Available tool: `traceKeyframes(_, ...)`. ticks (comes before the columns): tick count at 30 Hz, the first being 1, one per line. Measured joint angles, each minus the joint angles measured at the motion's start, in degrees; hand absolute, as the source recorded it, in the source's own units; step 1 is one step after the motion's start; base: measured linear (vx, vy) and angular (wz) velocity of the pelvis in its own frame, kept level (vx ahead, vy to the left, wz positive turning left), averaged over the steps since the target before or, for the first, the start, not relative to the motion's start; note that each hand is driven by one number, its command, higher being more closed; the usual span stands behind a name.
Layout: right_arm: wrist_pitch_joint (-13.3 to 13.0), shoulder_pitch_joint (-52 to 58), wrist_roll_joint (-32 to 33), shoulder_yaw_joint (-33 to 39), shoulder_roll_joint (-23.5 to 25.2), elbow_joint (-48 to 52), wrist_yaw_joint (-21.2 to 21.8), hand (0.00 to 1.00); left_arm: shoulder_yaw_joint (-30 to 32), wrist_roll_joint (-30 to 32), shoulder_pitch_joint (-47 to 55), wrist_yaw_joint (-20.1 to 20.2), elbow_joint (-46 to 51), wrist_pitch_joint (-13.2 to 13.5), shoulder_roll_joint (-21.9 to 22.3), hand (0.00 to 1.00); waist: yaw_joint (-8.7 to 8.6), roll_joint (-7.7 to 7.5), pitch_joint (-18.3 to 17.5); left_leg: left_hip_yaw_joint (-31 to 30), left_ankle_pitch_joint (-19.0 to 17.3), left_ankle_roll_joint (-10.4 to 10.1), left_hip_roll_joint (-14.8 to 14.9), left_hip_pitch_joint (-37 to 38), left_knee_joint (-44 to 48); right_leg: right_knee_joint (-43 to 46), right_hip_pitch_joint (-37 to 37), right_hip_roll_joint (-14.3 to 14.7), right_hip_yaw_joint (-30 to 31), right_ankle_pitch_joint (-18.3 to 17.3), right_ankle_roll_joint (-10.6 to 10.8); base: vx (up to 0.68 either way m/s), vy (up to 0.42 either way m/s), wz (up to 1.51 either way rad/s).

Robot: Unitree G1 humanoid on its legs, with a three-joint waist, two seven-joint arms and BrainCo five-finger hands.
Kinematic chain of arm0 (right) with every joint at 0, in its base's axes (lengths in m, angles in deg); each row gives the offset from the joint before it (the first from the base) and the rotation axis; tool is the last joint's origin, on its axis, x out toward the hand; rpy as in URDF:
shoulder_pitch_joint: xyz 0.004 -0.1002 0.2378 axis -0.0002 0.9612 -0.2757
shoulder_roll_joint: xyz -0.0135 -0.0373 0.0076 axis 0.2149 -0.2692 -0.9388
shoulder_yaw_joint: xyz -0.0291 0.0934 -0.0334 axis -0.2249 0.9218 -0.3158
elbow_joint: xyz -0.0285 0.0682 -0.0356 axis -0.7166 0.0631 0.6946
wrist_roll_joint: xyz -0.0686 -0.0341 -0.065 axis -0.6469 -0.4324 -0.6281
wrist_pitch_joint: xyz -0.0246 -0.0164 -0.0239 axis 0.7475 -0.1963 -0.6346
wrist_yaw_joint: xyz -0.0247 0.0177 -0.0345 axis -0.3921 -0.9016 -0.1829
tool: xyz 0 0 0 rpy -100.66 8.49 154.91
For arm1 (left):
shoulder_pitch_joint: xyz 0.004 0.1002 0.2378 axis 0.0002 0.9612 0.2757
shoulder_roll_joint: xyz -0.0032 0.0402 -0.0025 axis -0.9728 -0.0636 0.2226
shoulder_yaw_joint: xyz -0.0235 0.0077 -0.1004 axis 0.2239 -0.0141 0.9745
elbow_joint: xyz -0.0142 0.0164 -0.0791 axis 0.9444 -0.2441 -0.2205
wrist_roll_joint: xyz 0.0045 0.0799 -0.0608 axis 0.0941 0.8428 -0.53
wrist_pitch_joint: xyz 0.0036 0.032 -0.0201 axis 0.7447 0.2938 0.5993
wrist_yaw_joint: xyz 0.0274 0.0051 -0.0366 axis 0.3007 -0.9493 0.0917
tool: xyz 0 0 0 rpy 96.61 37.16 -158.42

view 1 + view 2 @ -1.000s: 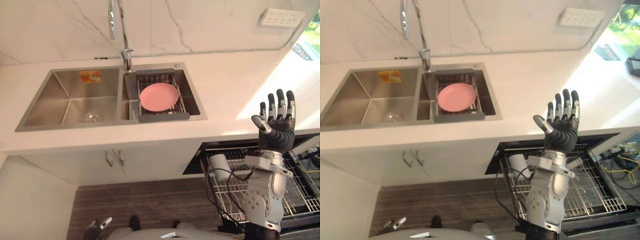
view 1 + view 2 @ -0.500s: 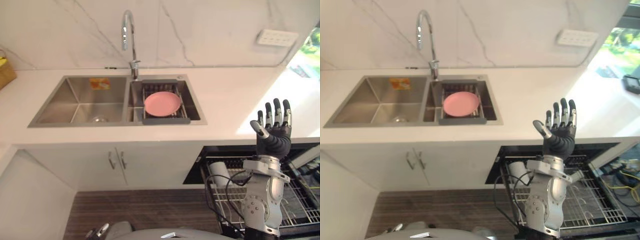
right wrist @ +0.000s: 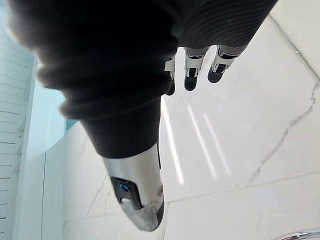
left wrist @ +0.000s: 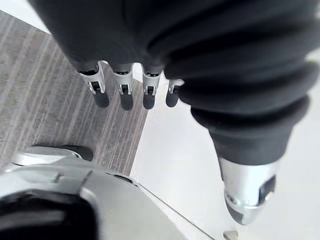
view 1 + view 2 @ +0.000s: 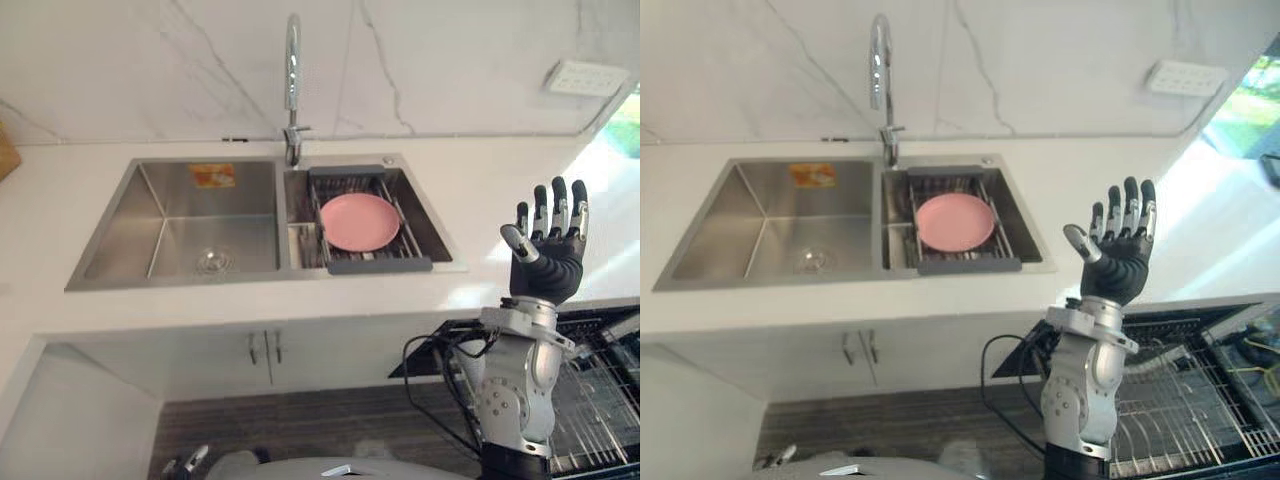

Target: Walk over to the sink, pick up the cup, carry it to the dishwasher, place the cup inside the dishwasher, then close the dishwasher door

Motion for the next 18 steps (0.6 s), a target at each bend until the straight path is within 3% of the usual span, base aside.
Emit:
traceKeyframes(3, 0.1, -0.1, 0.0, -0.6, 0.0, -0.4, 0.1, 0.0, -0.2, -0.7, -1.0, 0.0, 0.5, 0.1, -0.3, 0.0, -0.11, 0.05, -0.1, 0.3, 0.6, -0.2, 2.4, 1.0, 0.3, -3.5, -1.3, 1.3, -5.4, -8.0, -0.9, 0.32, -0.092, -0.1)
traceKeyframes(5, 0.1, -0.7, -1.1, -1.2, 0.0, -0.7, 0.2, 0.0, -0.5, -0.7, -2.7, 0.1, 0.9, 0.1, 0.2, 0.0, 0.09, 1.26, 0.5, -0.5, 0.5, -0.5, 4.9, 2.0, 0.4, -11.7, -2.0, 4.0, -7.0, -9.0, -1.4, 0.24, -0.201, -0.16)
traceKeyframes(6, 0.1, -1.2, -2.3, -1.7, 0.0, -0.9, 0.3, 0.0, -1.3, -0.7, -3.4, 0.2, 1.0, 0.1, 0.2, 0.0, 0.04, 1.7, 0.7, -0.3, 0.2, -1.3, 6.0, 2.7, 0.7, -18.4, -2.3, 5.0, -6.6, -7.1, -1.8, 0.27, -0.28, -0.2)
traceKeyframes(7, 0.0, -1.4, -2.9, -2.0, 0.0, -0.8, 0.3, 0.0, -1.8, -0.6, -3.2, 0.5, 1.8, 0.2, -0.2, 0.0, -0.01, 1.14, 0.4, -0.2, -1.3, -3.7, 6.4, 3.5, 1.7, -25.3, -1.8, 5.1, -5.4, -0.7, -2.1, 0.22, -0.232, -0.15)
traceKeyframes(8, -0.1, -1.5, -3.2, -2.0, 0.0, -0.7, 0.3, 0.0, -1.9, -0.6, -3.1, 0.6, 2.1, 0.2, -0.5, 0.0, -0.03, 0.86, 0.4, -0.2, -1.9, -4.4, 6.4, 3.7, 2.1, -26.8, -1.8, 5.1, -4.8, 2.7, -2.1, 0.24, -0.288, -0.01)
traceKeyframes(9, -0.3, -1.6, -4.3, -1.7, -0.6, -1.0, 0.1, 0.0, -2.2, -0.5, -3.0, 0.9, 2.4, 0.1, -1.1, 0.0, -0.34, -0.03, -0.2, -0.5, -5.7, -7.3, 6.5, 5.2, 2.9, -28.2, -0.2, 5.1, -2.3, 5.8, 1.3, 0.22, -0.321, -0.06)
traceKeyframes(10, 0.2, -1.9, -6.6, -1.8, -2.1, -2.0, -0.2, 0.0, -2.4, -0.3, -3.1, 1.2, 2.7, 0.1, 0.4, 0.0, -0.01, 2.58, -0.3, -0.3, -5.9, -7.7, 9.3, 5.1, 4.1, -31.3, 1.9, 7.6, -2.9, 6.0, 0.5, 0.22, -0.321, -0.04)
traceKeyframes(11, 0.4, -1.9, -6.9, -1.8, -2.6, -2.0, -0.1, 0.0, -2.5, -0.2, -3.1, 1.3, 2.7, 0.1, 0.8, 0.0, -0.13, 2.78, -0.2, -0.4, -5.9, -7.8, 9.6, 5.0, 4.2, -32.1, 2.3, 8.0, -3.4, 6.1, 0.4, 0.12, -0.174, -0.09)
traceKeyframes(12, 4.1, -5.5, -8.8, -1.9, -6.7, -2.0, 2.3, 0.0, -1.1, 0.5, -3.9, 0.0, 1.9, -0.8, 0.6, 0.0, 1.02, 1.41, 0.7, -0.1, -5.2, -9.9, 10.3, 6.7, 1.1, -44.8, 8.7, 10.0, -4.8, 13.2, -0.6, 0.0, 0.0, 0.0)
traceKeyframes(18, 4.1, -5.4, -8.2, -1.9, -6.7, -2.0, 2.5, 0.0, -1.1, 0.5, -3.9, 0.0, 1.9, -0.8, 0.6, 0.0, 1.03, 1.46, 1.0, -0.3, -5.2, -9.9, 10.3, 6.6, 1.2, -44.7, 8.7, 9.9, -5.0, 13.2, -0.6, 0.0, 0.002, 0.01)
